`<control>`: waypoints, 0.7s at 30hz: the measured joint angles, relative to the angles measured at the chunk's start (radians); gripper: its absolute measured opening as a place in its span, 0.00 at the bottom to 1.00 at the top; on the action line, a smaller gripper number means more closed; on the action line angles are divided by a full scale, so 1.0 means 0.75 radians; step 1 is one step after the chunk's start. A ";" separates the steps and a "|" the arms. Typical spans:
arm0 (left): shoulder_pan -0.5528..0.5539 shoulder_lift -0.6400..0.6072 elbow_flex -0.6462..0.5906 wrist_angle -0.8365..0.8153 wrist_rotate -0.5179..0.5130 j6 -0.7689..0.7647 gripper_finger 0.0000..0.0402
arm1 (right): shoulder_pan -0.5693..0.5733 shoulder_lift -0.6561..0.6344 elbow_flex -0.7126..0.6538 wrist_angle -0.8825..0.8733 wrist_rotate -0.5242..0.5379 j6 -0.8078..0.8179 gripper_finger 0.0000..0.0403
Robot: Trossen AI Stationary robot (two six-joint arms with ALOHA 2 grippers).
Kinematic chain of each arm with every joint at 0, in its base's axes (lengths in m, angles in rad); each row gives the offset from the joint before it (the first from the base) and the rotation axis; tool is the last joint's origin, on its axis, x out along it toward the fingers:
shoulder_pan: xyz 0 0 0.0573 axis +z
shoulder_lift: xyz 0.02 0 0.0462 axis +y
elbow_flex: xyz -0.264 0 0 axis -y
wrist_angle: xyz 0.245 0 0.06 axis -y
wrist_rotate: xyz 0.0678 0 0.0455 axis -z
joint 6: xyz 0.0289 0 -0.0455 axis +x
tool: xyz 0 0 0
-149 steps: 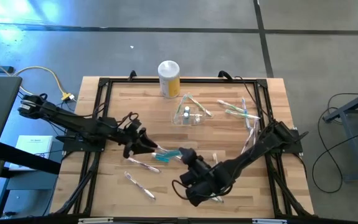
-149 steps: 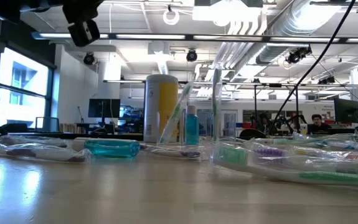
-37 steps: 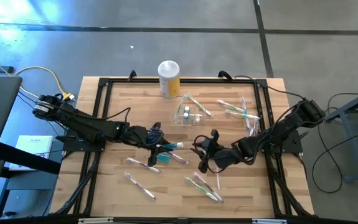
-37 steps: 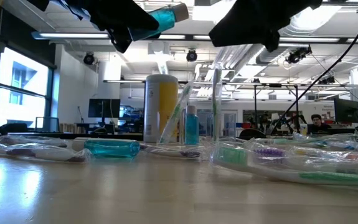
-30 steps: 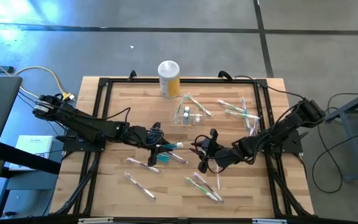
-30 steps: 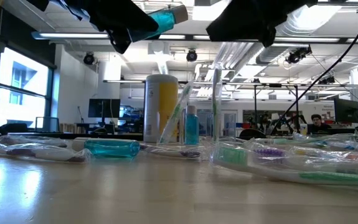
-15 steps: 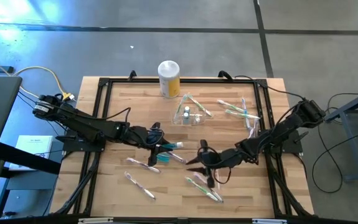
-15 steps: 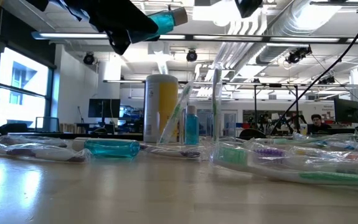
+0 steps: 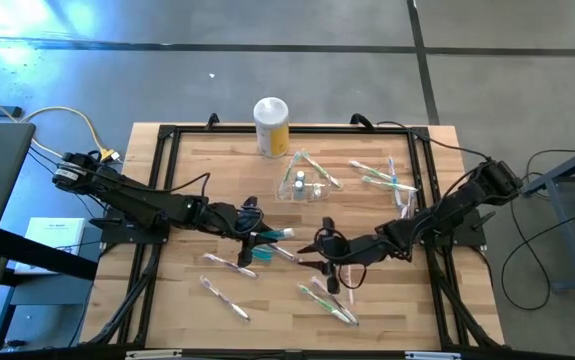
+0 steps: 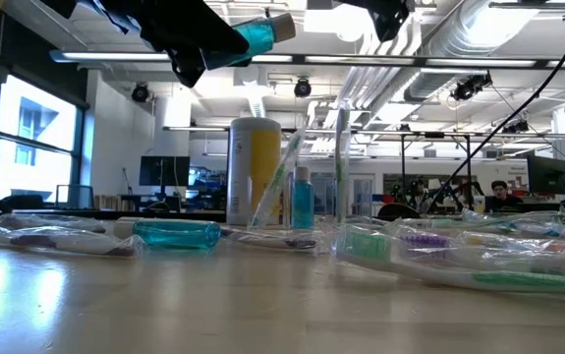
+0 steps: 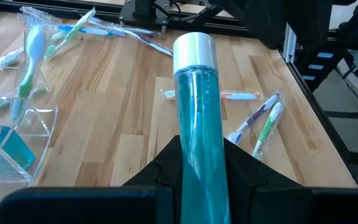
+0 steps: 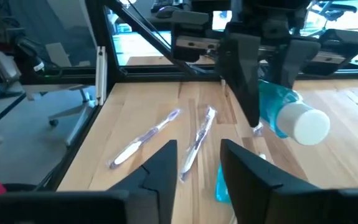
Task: Pick & Place toothbrushing station
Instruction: Put the top mouthwash into the transparent organizer
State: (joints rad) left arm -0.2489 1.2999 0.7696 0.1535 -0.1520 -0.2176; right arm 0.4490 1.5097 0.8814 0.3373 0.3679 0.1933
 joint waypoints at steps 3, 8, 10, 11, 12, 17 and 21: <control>-0.001 0.000 0.000 -0.001 0.001 0.000 0.15 | -0.001 0.000 0.000 -0.017 0.002 0.005 0.38; -0.001 0.000 0.000 -0.010 0.001 0.000 0.15 | 0.000 0.000 0.001 -0.076 0.037 0.021 0.58; -0.001 0.000 0.000 -0.010 0.001 0.000 0.15 | -0.003 0.000 0.001 -0.086 0.039 0.016 0.65; -0.001 0.000 0.000 -0.010 0.001 0.000 0.15 | -0.006 0.000 0.001 -0.083 0.036 0.016 0.67; -0.001 0.000 0.000 -0.010 0.002 0.000 0.15 | -0.006 0.000 0.001 -0.080 0.033 0.014 0.70; -0.001 0.000 0.000 -0.009 0.005 0.002 0.15 | -0.009 0.001 0.001 -0.080 0.040 -0.018 0.78; -0.001 0.000 0.000 0.001 0.005 0.004 0.15 | -0.035 0.018 0.001 -0.053 0.118 -0.029 0.79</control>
State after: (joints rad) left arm -0.2493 1.2999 0.7696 0.1544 -0.1486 -0.2144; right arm 0.4231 1.5235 0.8818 0.2974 0.4565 0.1717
